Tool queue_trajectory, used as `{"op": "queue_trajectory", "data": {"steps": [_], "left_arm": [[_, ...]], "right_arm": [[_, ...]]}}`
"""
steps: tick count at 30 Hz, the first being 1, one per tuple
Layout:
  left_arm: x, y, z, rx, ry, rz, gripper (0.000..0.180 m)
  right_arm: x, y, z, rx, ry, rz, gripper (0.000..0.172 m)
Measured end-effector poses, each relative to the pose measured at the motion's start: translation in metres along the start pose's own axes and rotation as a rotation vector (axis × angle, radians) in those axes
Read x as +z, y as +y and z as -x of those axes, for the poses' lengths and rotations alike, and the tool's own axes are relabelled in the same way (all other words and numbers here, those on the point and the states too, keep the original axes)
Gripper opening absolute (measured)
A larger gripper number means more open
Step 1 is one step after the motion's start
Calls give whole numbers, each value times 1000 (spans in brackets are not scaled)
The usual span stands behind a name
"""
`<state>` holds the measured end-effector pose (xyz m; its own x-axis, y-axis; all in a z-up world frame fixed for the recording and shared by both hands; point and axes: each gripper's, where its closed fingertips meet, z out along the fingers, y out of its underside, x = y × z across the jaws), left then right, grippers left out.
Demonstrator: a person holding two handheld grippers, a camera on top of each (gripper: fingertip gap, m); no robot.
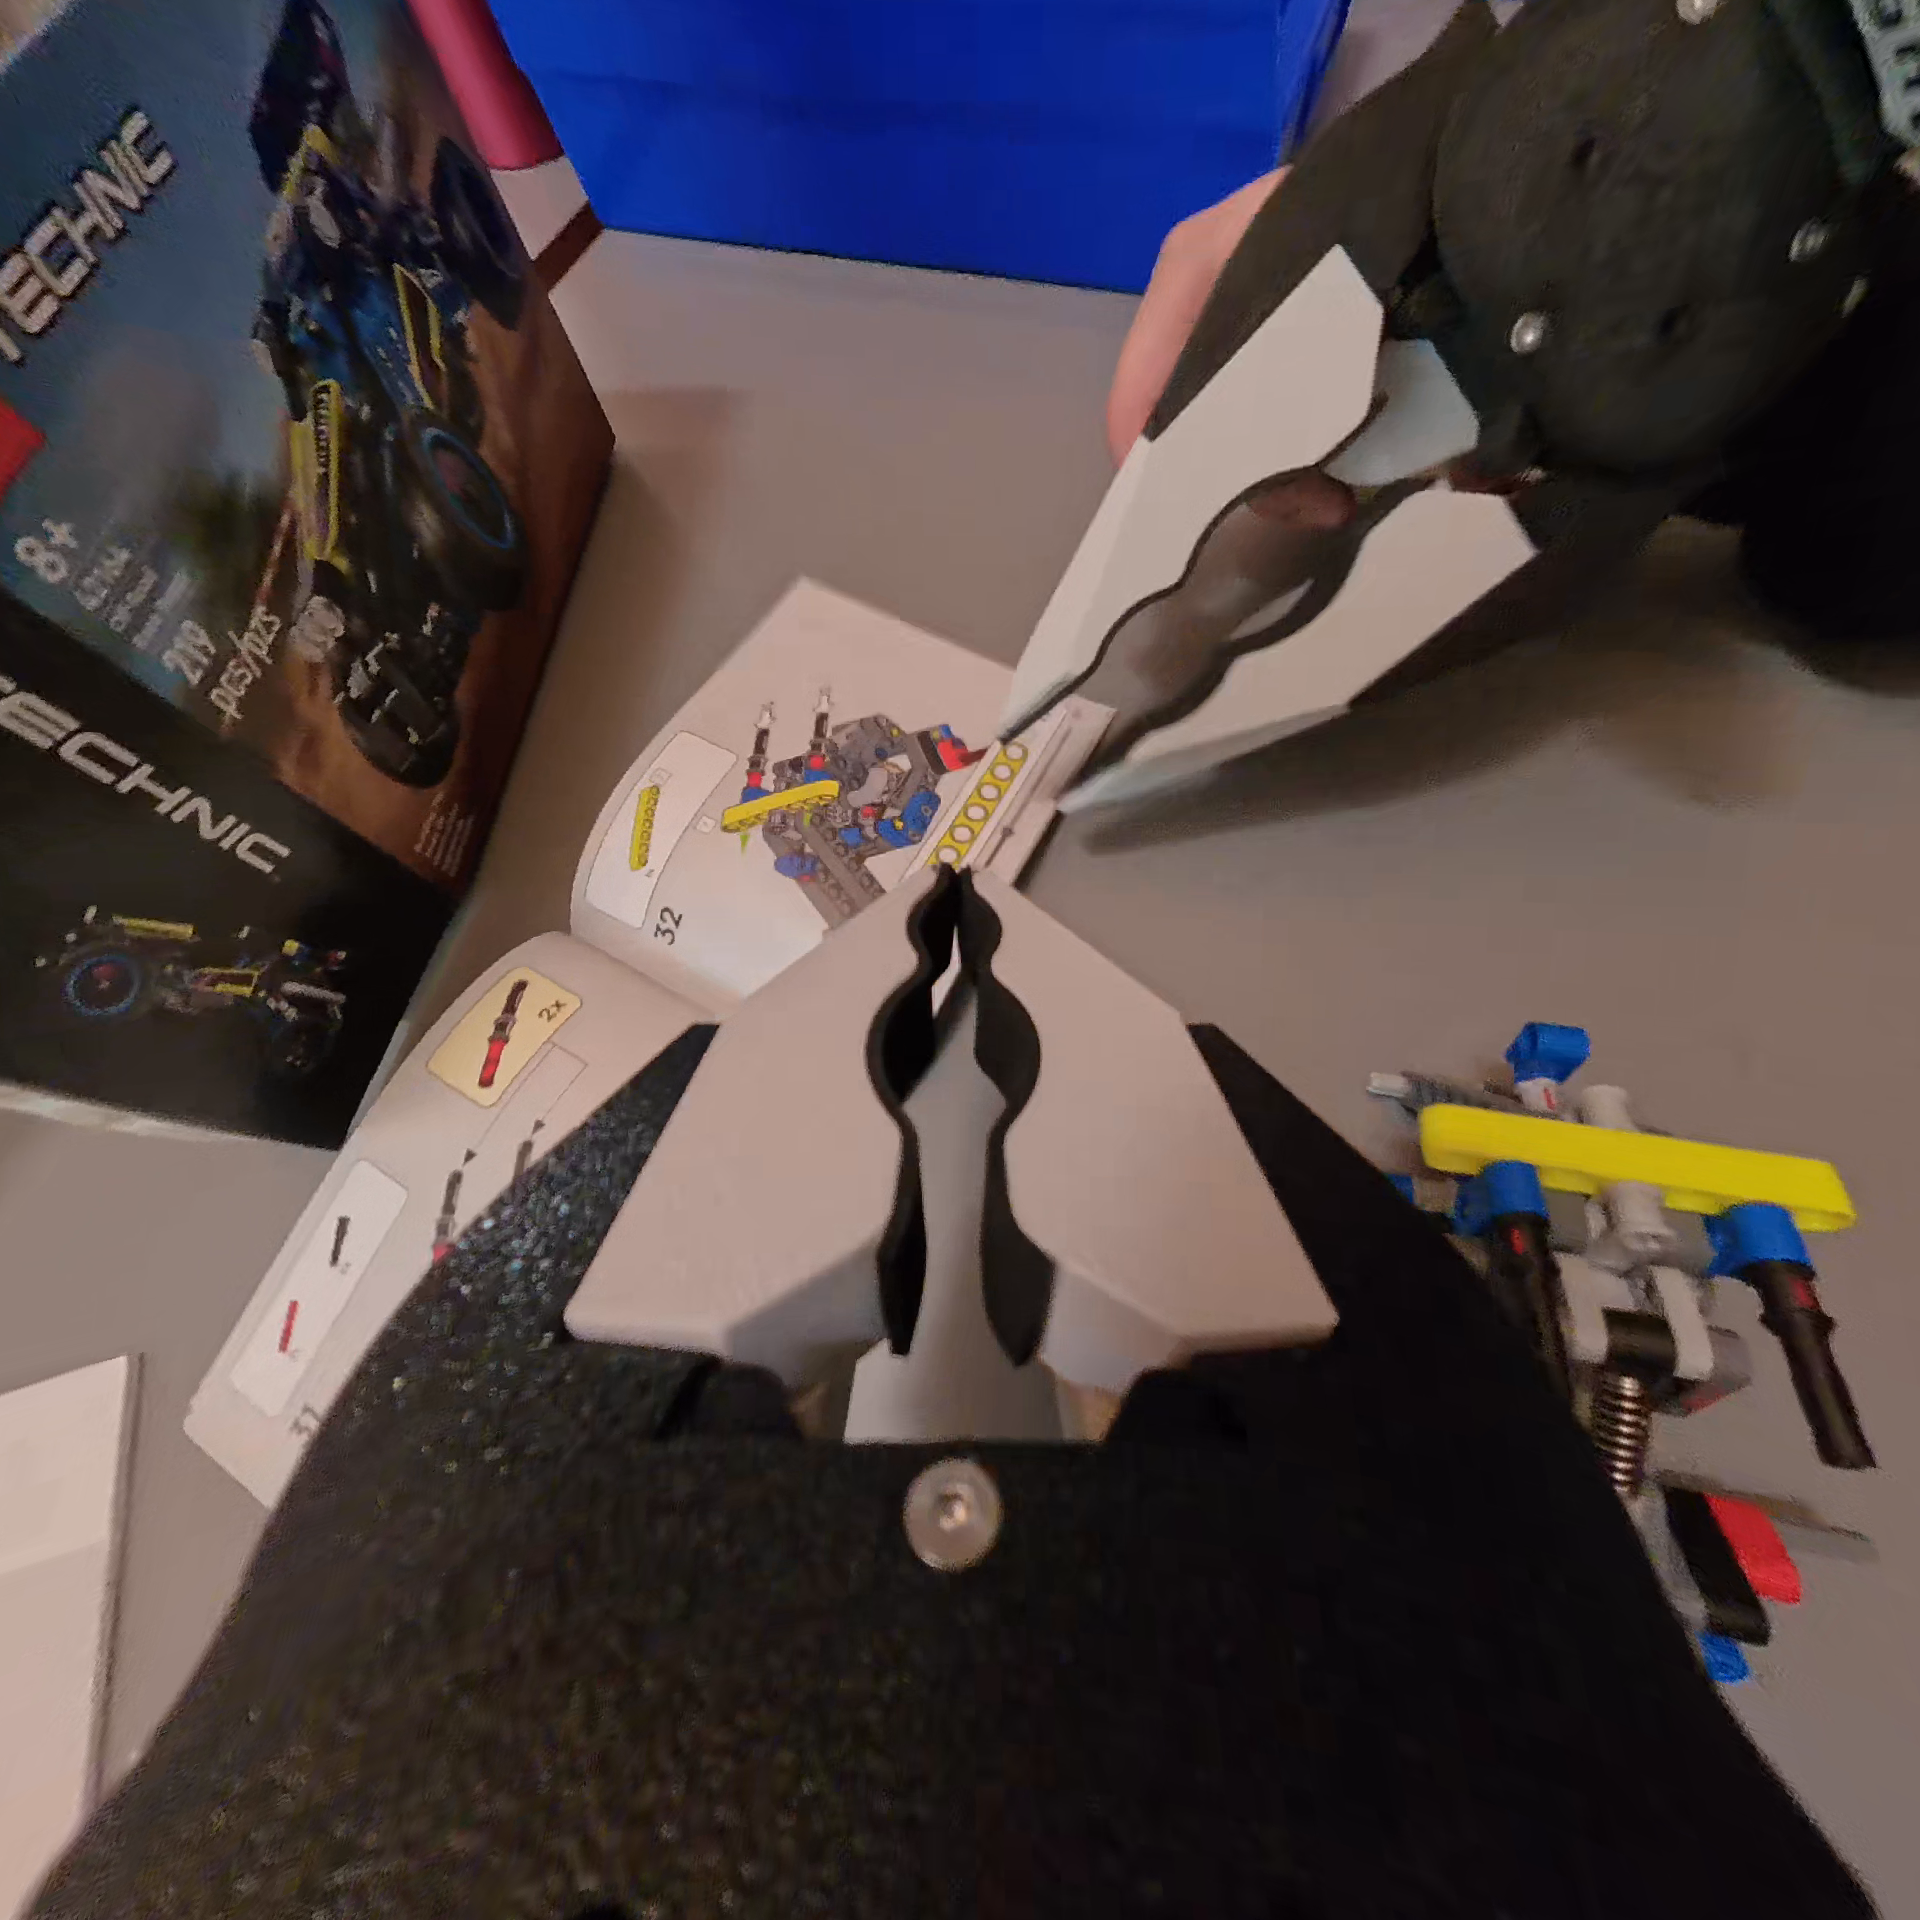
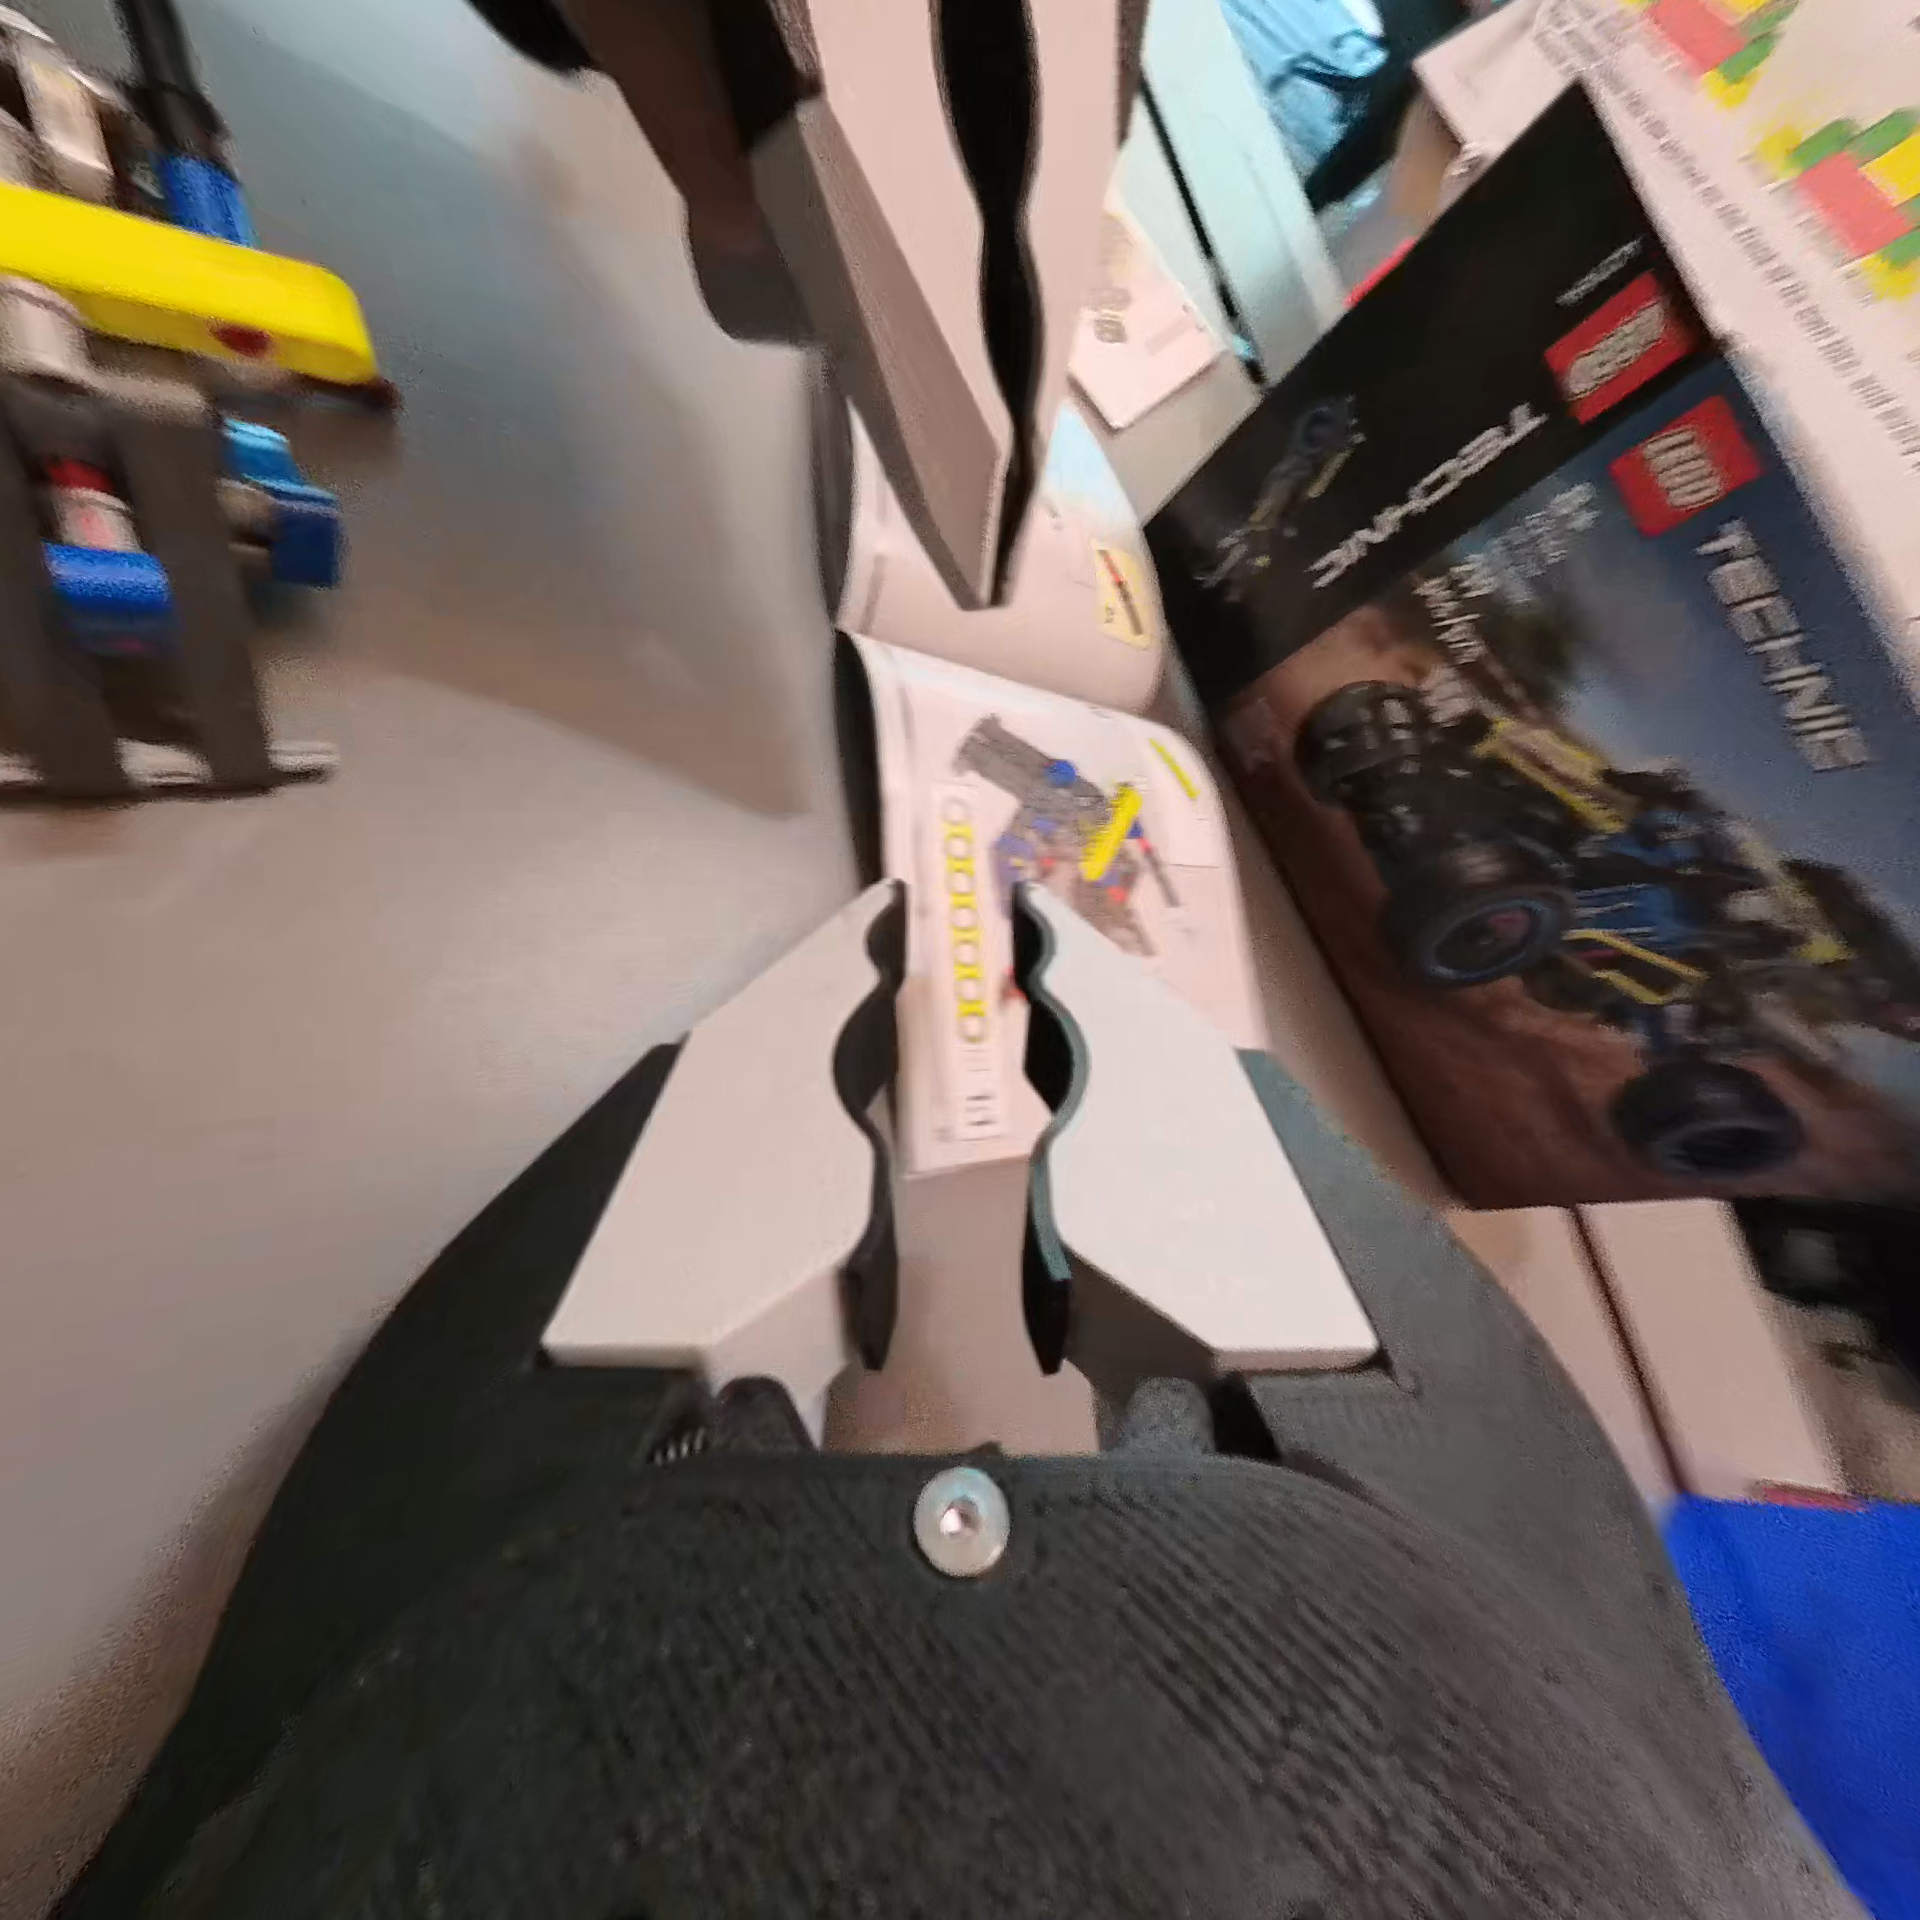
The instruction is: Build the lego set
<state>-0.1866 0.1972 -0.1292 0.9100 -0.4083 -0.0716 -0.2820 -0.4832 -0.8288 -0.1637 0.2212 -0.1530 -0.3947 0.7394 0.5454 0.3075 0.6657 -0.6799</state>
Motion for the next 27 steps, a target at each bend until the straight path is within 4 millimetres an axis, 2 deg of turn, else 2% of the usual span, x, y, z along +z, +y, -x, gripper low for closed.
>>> {"op": "queue_trajectory", "data": {"steps": [2, 4, 7, 10, 11, 12, 13, 14, 15, 18, 19, 23, 27], "left_arm": [[-3, 1, 1, -16, -13, -13, 0], [-3, 7, 4, 19, -48, 8, 0], [3, 16, 0, 167, -60, 86, 0], [14, 19, 3, 271, -61, 161, 32], [19, 21, 4, 250, -37, 188, 45], [24, 24, 3, 214, -3, 216, 55], [29, 27, 0, 186, 40, 246, 59], [32, 32, -1, 179, 66, 280, 58], [35, 36, 2, 195, 60, 310, 50], [38, 37, 4, 232, 42, 322, 0], [37, 35, 5, 236, 23, 316, 0], [30, 31, -9, 220, 79, 280, 0], [22, 27, -15, 212, 76, 228, 0]], "right_arm": [[1, -1, -9, -61, 69, 16, 0], [3, 2, -8, -60, 59, 37, 0], [5, 8, -12, -56, 81, 63, 0], [2, 15, -10, -19, 58, 74, 0], [0, 18, -8, 5, 42, 72, 4], [-3, 20, -7, 29, 29, 66, 16], [-6, 22, -6, 46, 25, 60, 22], [-8, 23, -6, 56, 23, 53, 25], [-10, 24, -5, 62, 23, 46, 28], [-13, 24, -2, 71, 6, 36, 34], [-14, 24, -3, 69, 12, 37, 34], [-14, 23, -5, 57, 24, 28, 36], [-9, 22, -1, 32, 9, 39, 37]]}}
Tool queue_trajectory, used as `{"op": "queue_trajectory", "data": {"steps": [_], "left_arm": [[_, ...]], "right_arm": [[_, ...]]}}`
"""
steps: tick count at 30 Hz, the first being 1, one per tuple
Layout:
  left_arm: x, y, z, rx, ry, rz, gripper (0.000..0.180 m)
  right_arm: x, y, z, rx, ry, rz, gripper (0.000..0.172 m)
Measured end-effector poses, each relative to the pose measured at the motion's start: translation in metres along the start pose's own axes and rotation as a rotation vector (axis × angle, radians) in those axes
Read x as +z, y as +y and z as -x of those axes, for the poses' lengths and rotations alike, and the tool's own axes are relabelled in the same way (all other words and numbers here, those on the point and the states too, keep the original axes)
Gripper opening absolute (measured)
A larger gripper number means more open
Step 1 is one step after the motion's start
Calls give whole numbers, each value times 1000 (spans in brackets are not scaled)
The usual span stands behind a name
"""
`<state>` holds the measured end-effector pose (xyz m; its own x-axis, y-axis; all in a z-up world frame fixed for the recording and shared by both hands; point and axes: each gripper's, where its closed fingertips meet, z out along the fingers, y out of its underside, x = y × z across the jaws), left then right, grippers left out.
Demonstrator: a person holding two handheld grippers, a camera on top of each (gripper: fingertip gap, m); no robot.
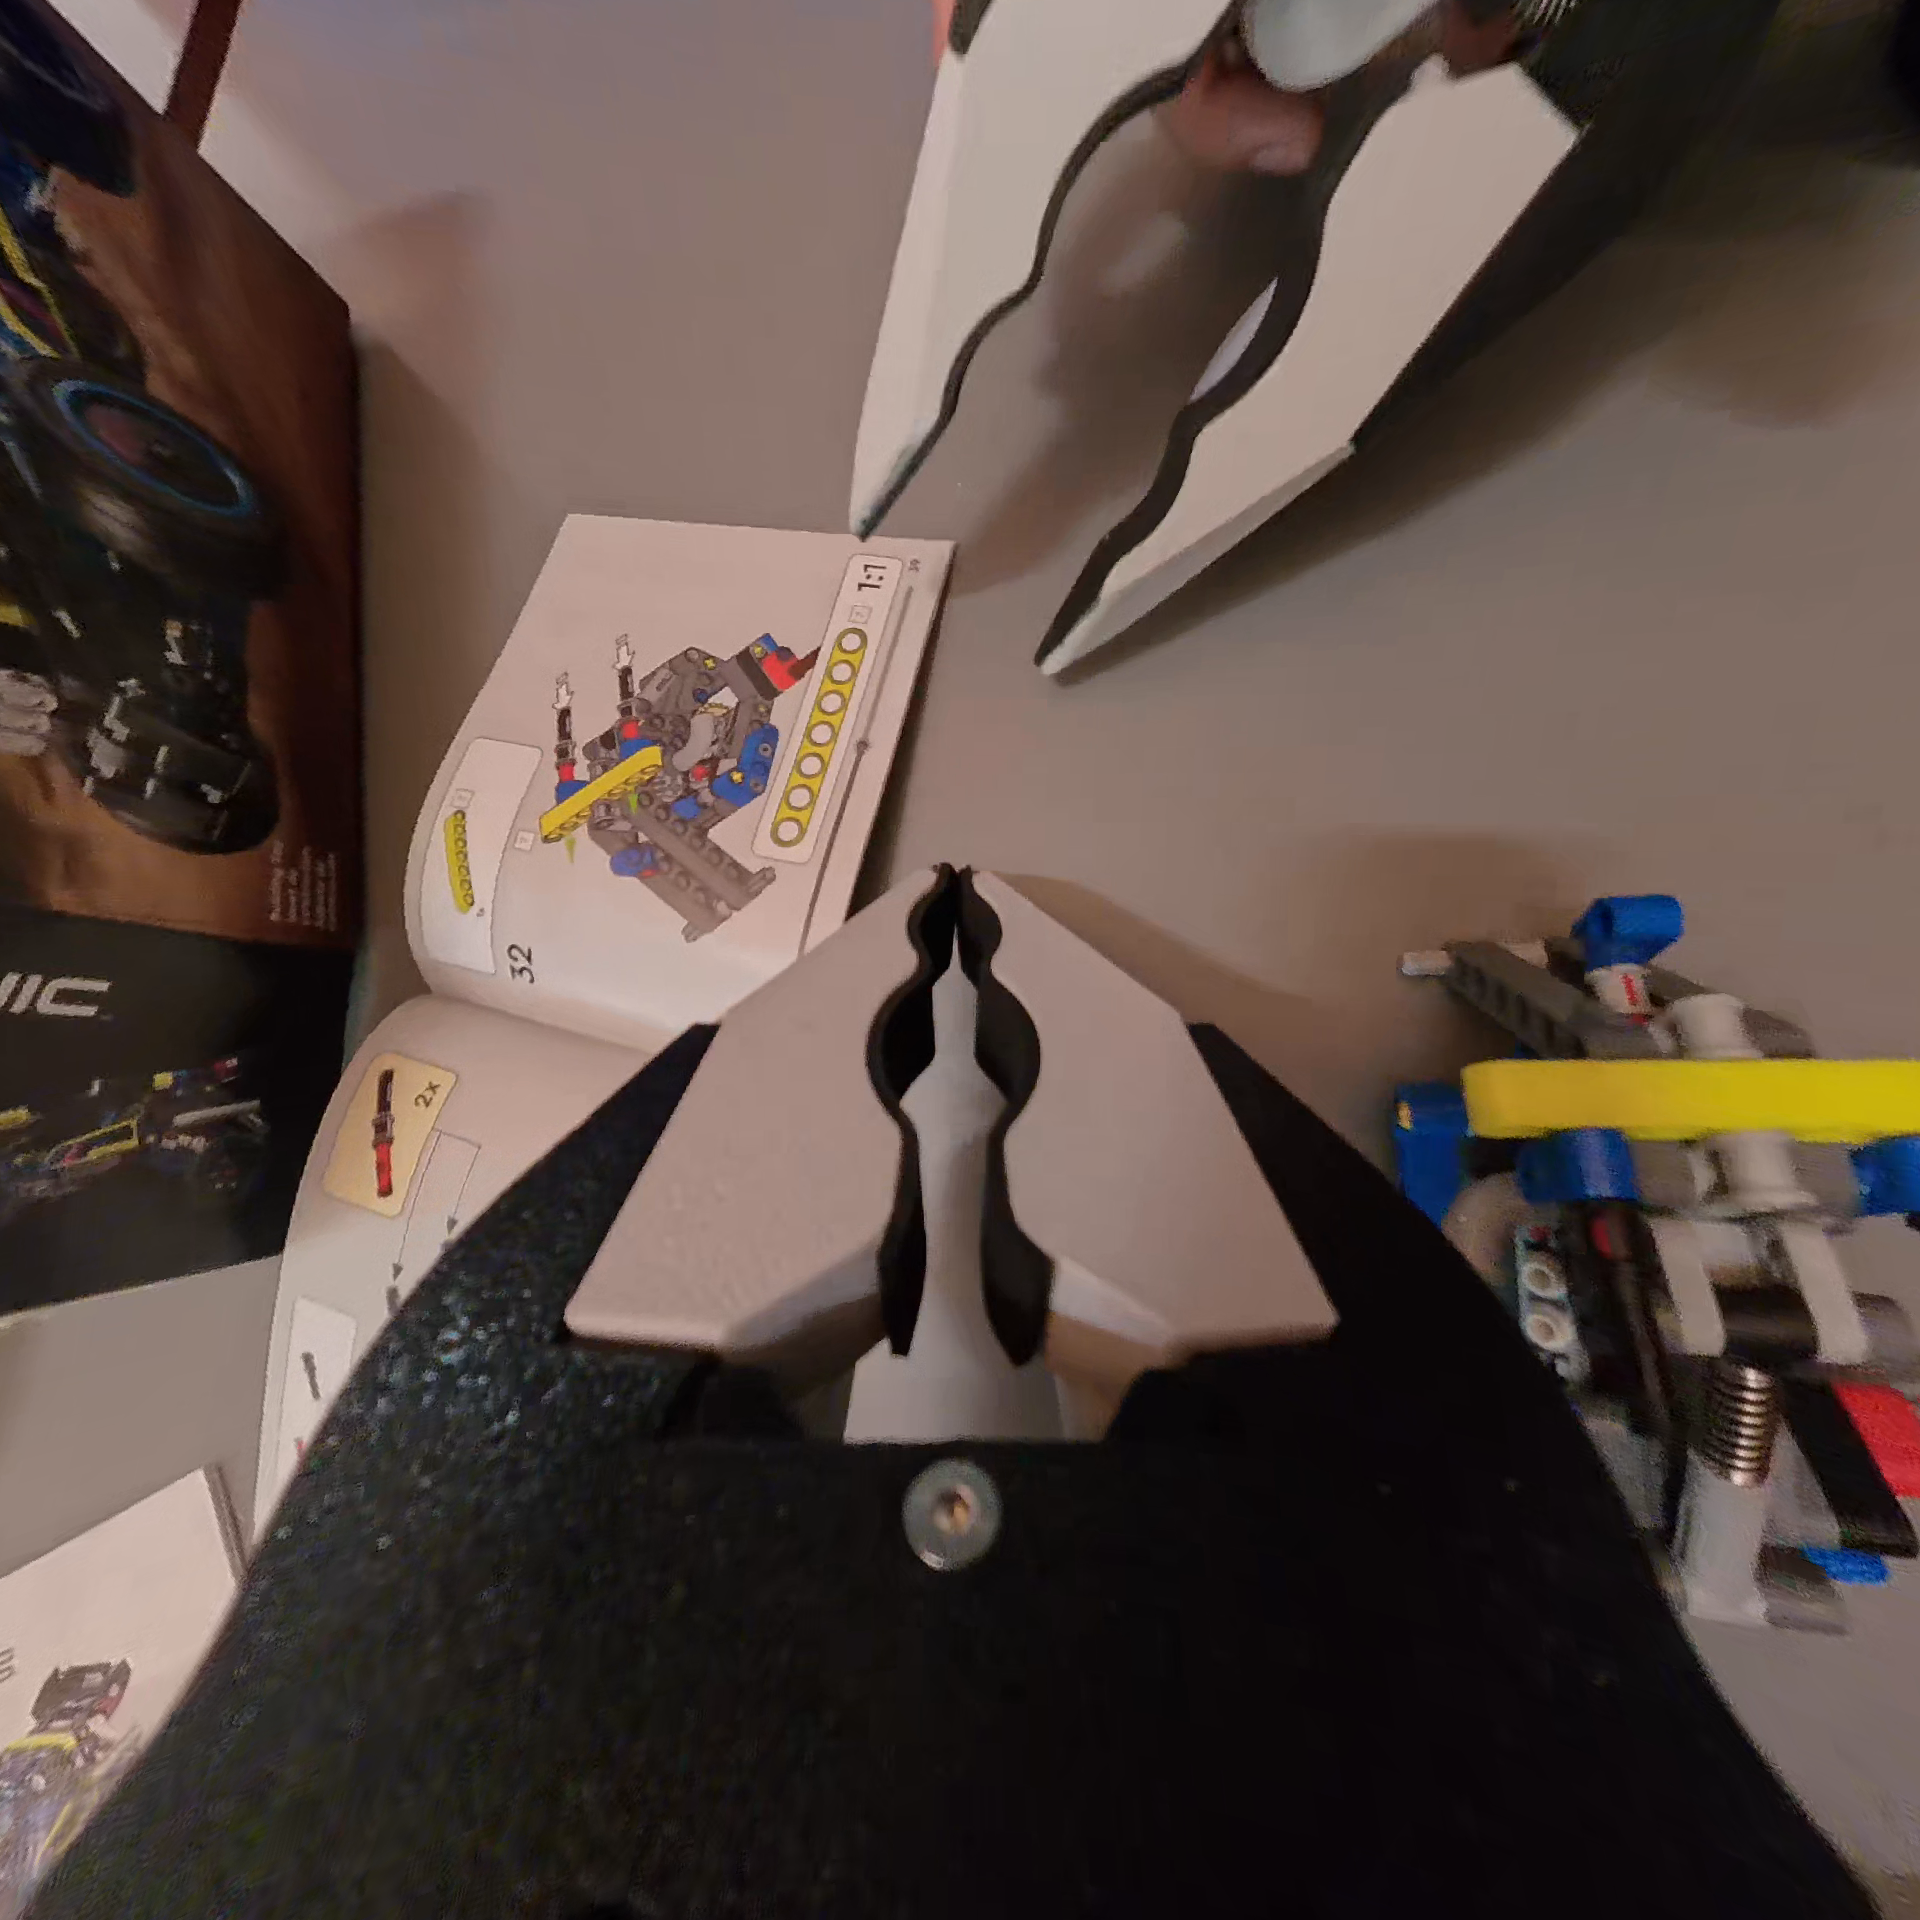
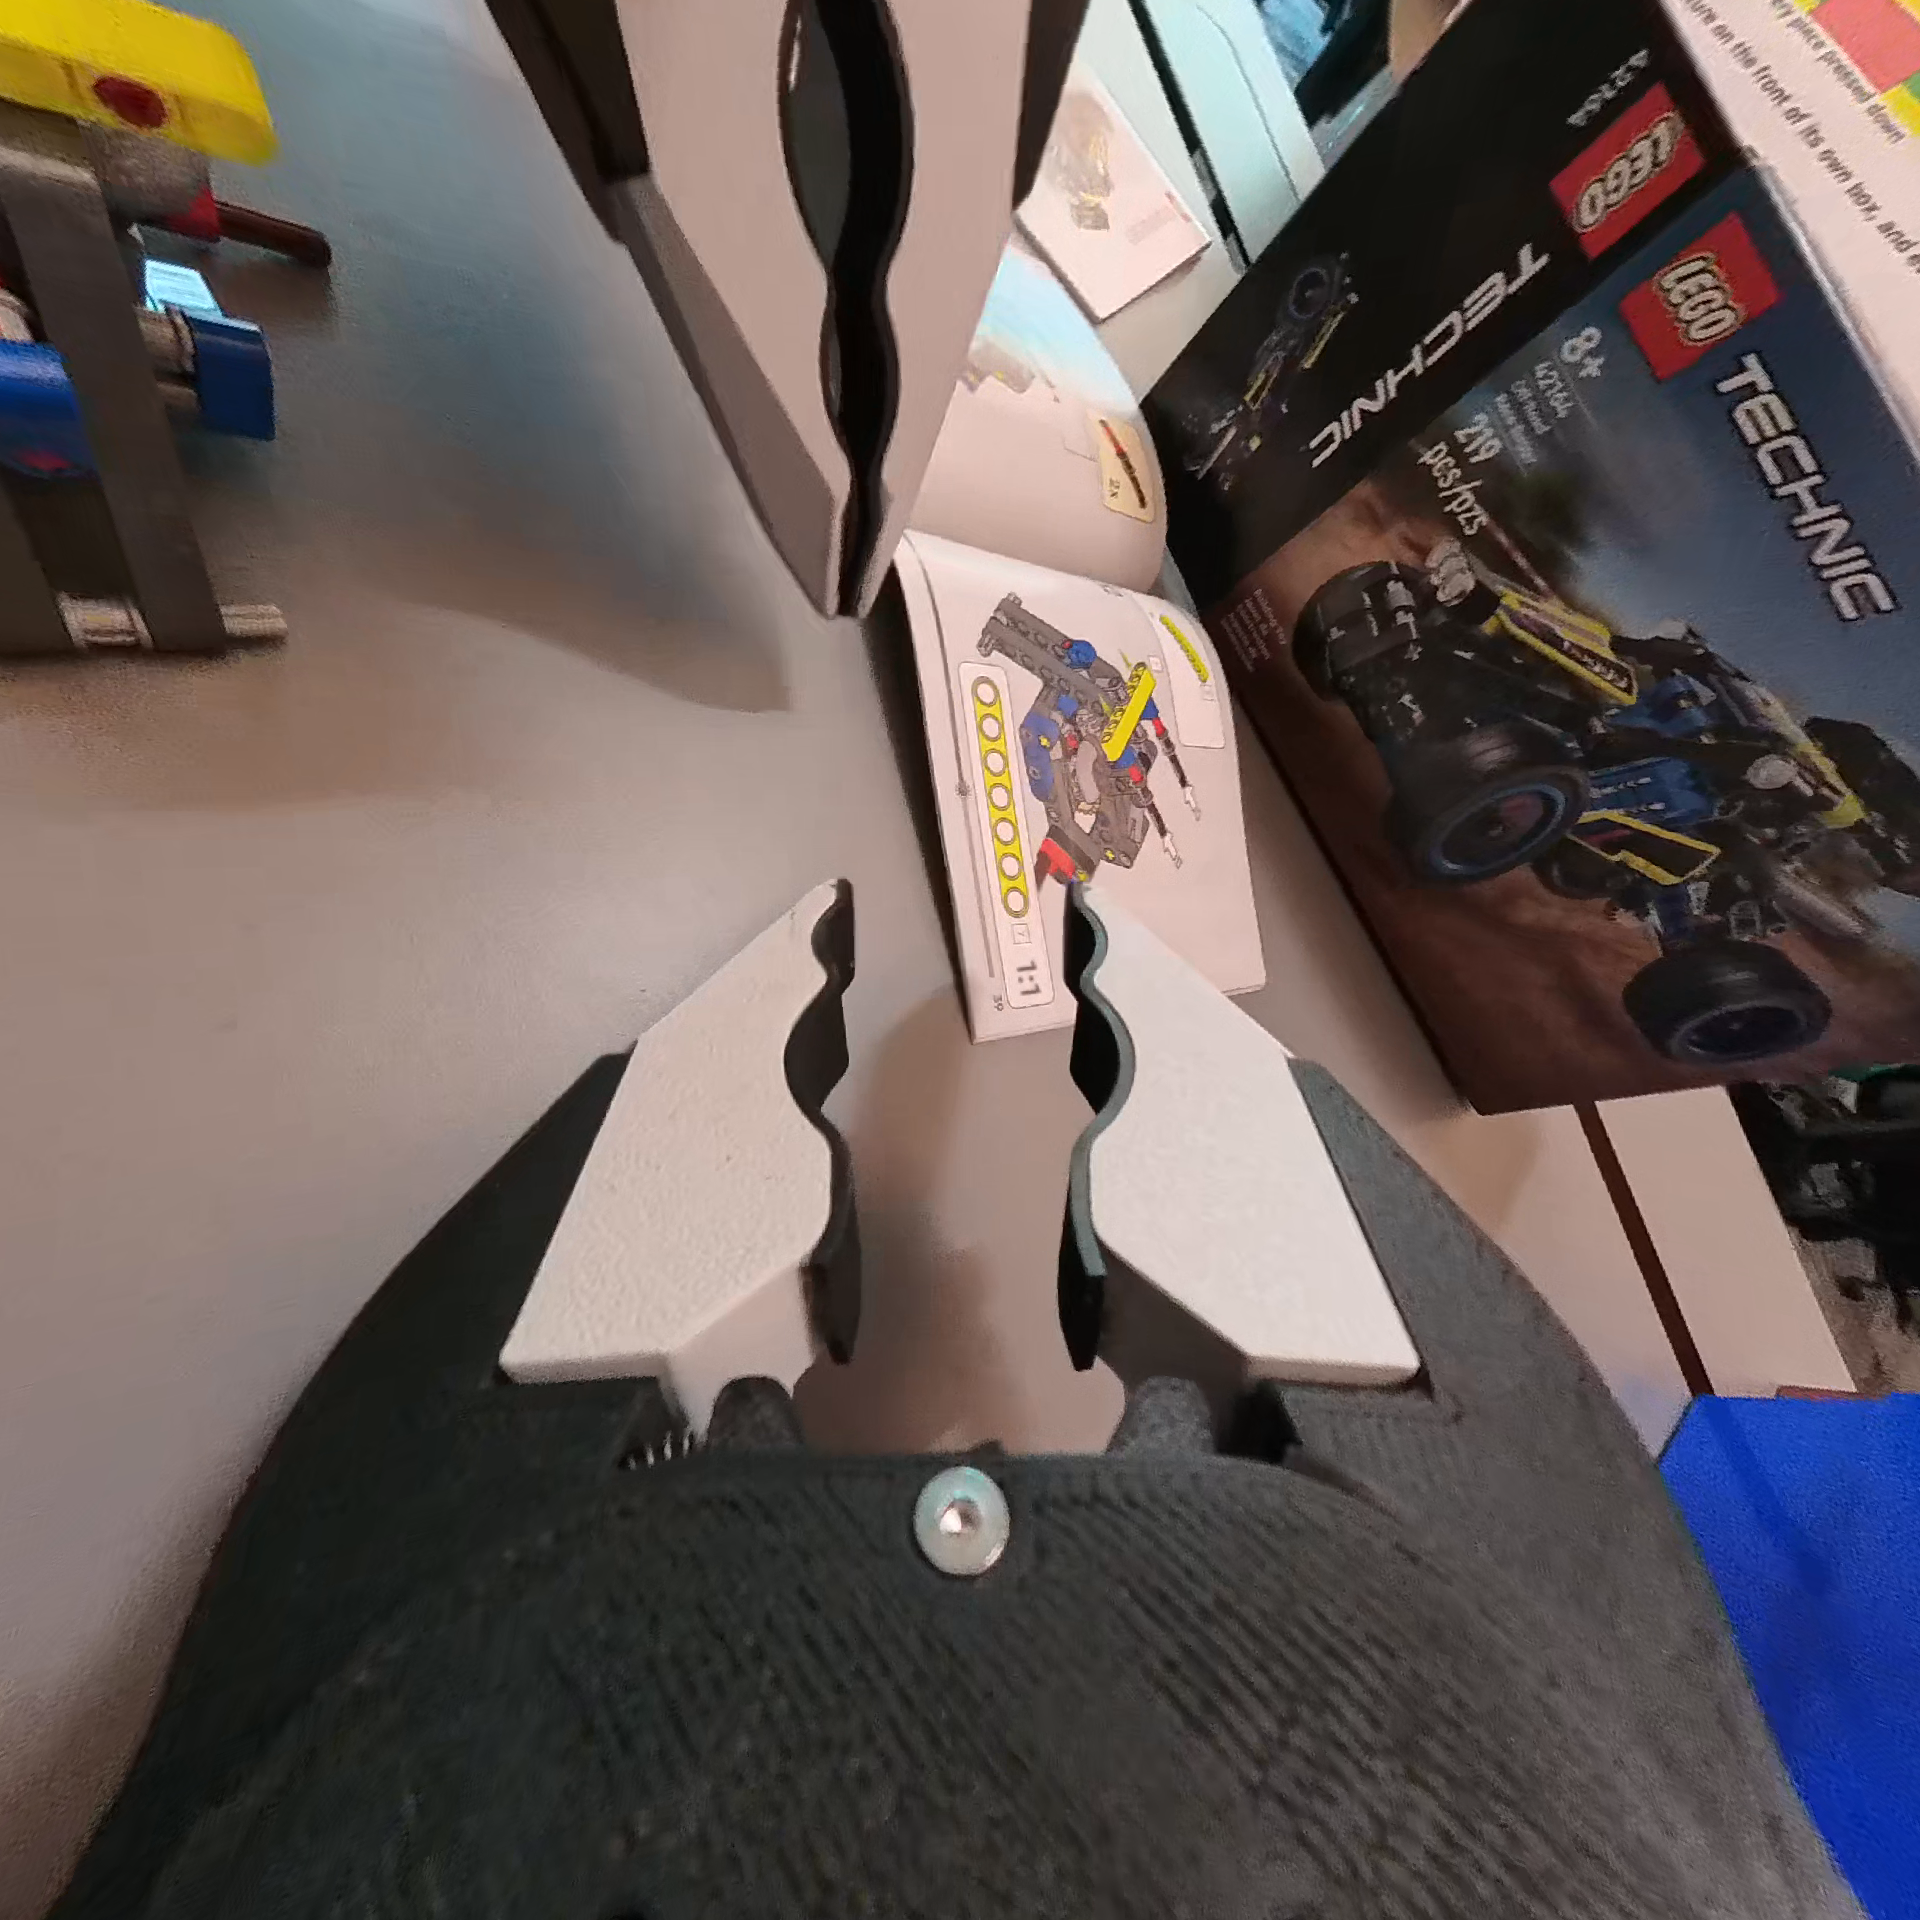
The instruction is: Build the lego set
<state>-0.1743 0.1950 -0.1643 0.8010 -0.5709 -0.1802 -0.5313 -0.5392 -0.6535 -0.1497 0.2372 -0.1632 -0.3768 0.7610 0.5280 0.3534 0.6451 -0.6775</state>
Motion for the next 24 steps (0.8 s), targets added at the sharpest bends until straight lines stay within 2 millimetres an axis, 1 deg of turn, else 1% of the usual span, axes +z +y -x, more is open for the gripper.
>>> {"op": "queue_trajectory", "data": {"steps": [1, 3, 4, 5, 6, 7, 8, 9, 10, 11, 12, 13, 14, 17, 21, 23, 24], "left_arm": [[-1, 0, 3, 1, -17, -5, 0], [-2, 3, 19, 50, -116, 20, 0], [-2, 2, 25, 70, -140, 18, 0], [0, 0, 27, 68, -135, 17, 19], [4, 2, 28, 53, -114, 38, 46], [9, 8, 30, 34, -98, 85, 53], [14, 16, 34, 19, -97, 136, 56], [17, 14, 38, -5, -102, 127, 51], [20, 15, 39, -37, -83, 127, 42], [23, 16, 33, -88, -19, 122, 15], [24, 15, 28, -163, 33, 107, 0], [25, 15, 27, -221, 55, 96, 0], [23, 15, 25, -239, 77, 89, 0], [17, 18, 12, -229, 125, 87, 0], [9, 19, -2, -244, 143, 18, 0], [3, 16, -7, -253, 151, -28, 0], [-1, 15, -8, -258, 142, -48, 0]], "right_arm": [[2, 1, 0, -8, 4, 8, 37], [5, 4, -7, -30, 41, 35, 37], [6, 5, -8, -30, 40, 40, 37], [6, 6, -8, -19, 38, 42, 37], [7, 7, -8, -14, 36, 42, 37], [6, 8, -7, -14, 36, 43, 37], [6, 9, -7, -13, 39, 45, 36], [5, 9, -7, -12, 40, 44, 37], [3, 9, -7, -6, 39, 38, 37], [2, 8, -7, 1, 40, 32, 37], [1, 9, -8, 5, 44, 30, 36], [0, 10, -9, 9, 45, 32, 37], [-1, 11, -9, 15, 39, 34, 37], [-1, 12, -7, 16, 16, 35, 38], [1, 8, 0, 12, -26, 27, 37], [-1, 3, 4, 2, -44, 10, 34], [-1, 0, 6, -11, -50, 2, 29]]}}
